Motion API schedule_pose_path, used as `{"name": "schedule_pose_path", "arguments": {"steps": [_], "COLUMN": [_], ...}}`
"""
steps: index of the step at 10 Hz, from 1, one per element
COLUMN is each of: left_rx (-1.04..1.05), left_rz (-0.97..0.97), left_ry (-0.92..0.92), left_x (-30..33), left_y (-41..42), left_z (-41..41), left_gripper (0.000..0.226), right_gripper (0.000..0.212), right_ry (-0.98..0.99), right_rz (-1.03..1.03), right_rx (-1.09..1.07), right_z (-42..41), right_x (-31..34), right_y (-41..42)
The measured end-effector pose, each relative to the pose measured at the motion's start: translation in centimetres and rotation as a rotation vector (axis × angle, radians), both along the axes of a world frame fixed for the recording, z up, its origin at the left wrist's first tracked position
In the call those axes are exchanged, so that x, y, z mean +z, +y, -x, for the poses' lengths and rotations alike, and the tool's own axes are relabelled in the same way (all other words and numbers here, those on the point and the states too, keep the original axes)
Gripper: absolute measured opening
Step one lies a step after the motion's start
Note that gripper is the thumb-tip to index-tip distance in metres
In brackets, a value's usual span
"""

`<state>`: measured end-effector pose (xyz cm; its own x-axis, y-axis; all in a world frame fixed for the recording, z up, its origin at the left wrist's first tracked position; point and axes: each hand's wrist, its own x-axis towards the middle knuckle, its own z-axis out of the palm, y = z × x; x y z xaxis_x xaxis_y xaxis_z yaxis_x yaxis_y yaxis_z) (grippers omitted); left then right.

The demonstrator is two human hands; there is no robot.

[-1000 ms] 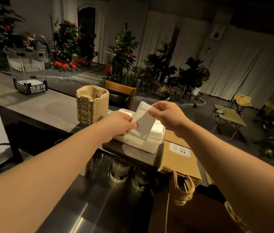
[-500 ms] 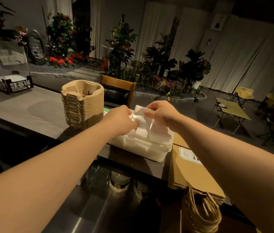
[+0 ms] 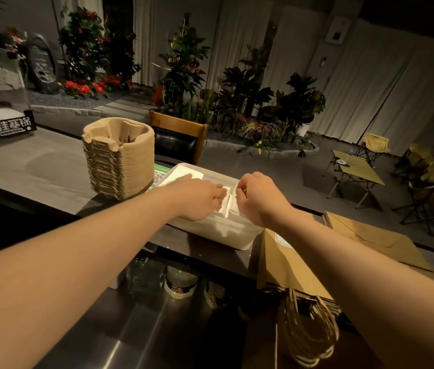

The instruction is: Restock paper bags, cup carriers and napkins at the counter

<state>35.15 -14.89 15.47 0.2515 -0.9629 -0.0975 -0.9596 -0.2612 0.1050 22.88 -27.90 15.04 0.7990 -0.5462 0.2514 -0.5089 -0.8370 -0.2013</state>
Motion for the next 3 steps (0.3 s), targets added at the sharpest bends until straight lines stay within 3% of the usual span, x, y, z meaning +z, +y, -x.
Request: {"name": "schedule_pose_path", "arguments": {"steps": [2, 3], "left_rx": [-0.008, 0.042], "left_rz": [0.120, 0.378], "left_ry": [0.085, 0.163], "left_x": [0.3, 0.4], "left_y": [0.5, 1.3], "left_z": [0.5, 1.1], "left_gripper": [0.026, 0.029], "right_gripper": [0.019, 0.024], "right_ry": [0.046, 0.072], "right_rz": [-0.024, -0.010], "right_rx": [-0.004, 0.023], "right_z": [0.4, 1.5], "right_x": [0.6, 1.3], "right_y": [0.4, 0.9]}}
